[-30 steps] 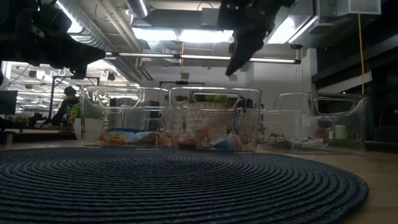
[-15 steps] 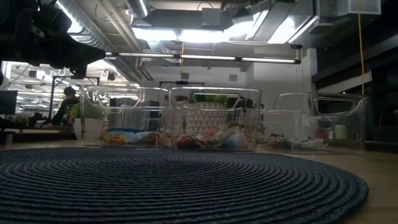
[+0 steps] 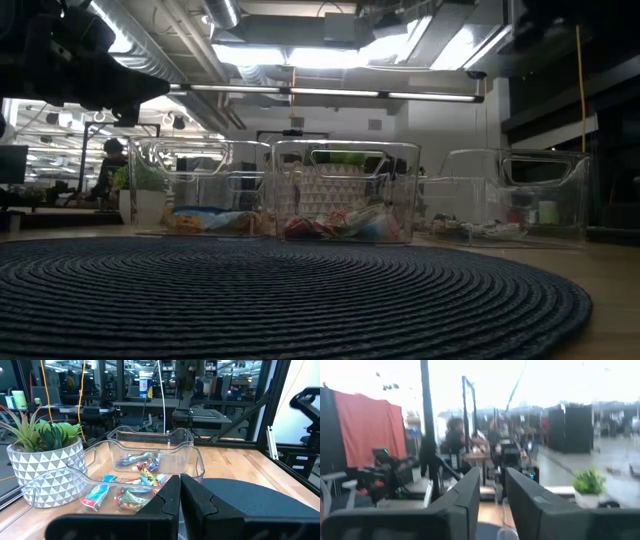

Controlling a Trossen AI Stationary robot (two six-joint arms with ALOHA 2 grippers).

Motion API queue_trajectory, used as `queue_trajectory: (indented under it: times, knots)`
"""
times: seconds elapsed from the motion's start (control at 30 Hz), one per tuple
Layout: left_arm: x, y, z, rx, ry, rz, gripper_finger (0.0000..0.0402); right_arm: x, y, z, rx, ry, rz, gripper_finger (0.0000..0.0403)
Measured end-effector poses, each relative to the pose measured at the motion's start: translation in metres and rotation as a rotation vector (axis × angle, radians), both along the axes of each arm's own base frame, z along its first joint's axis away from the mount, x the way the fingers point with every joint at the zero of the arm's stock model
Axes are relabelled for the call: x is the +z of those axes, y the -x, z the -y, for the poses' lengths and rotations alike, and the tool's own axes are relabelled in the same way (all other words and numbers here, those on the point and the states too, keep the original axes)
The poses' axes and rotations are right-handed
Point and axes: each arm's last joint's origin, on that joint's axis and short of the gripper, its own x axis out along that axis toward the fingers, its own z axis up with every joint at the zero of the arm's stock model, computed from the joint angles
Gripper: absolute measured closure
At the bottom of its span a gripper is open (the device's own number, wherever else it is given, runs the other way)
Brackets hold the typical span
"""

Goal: Pick and place Granola Bars by type
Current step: Return to Home Position

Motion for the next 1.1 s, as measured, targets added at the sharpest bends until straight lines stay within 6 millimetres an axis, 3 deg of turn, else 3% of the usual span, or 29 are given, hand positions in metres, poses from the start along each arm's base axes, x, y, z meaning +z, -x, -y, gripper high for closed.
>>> queue_trajectory:
  times: [0.27,0.4,0.5,0.67,0.87,1.1]
  knots:
    - [0.000,0.000,0.000,0.000,0.000,0.000,0.0398,-0.045,0.025,-0.008,0.038,0.076,0.175,0.0365]
    - [0.000,0.000,0.000,0.000,0.000,0.000,0.0400,-0.070,0.019,-0.011,0.081,0.066,0.107,0.0395]
    - [0.000,0.000,0.000,0.000,0.000,0.000,0.0397,-0.080,0.015,-0.012,0.025,0.100,-0.003,0.0393]
    - [0.001,0.000,0.000,-0.001,-0.001,0.008,0.0393,-0.085,0.013,-0.009,-0.092,0.104,-0.060,0.0387]
    - [0.001,0.000,0.000,-0.001,-0.001,0.007,0.0399,-0.101,0.011,-0.010,-0.059,0.142,-0.220,0.0397]
    - [0.001,0.000,0.000,-0.001,-0.001,0.007,0.0396,-0.102,0.010,-0.010,-0.074,0.124,-0.239,0.0373]
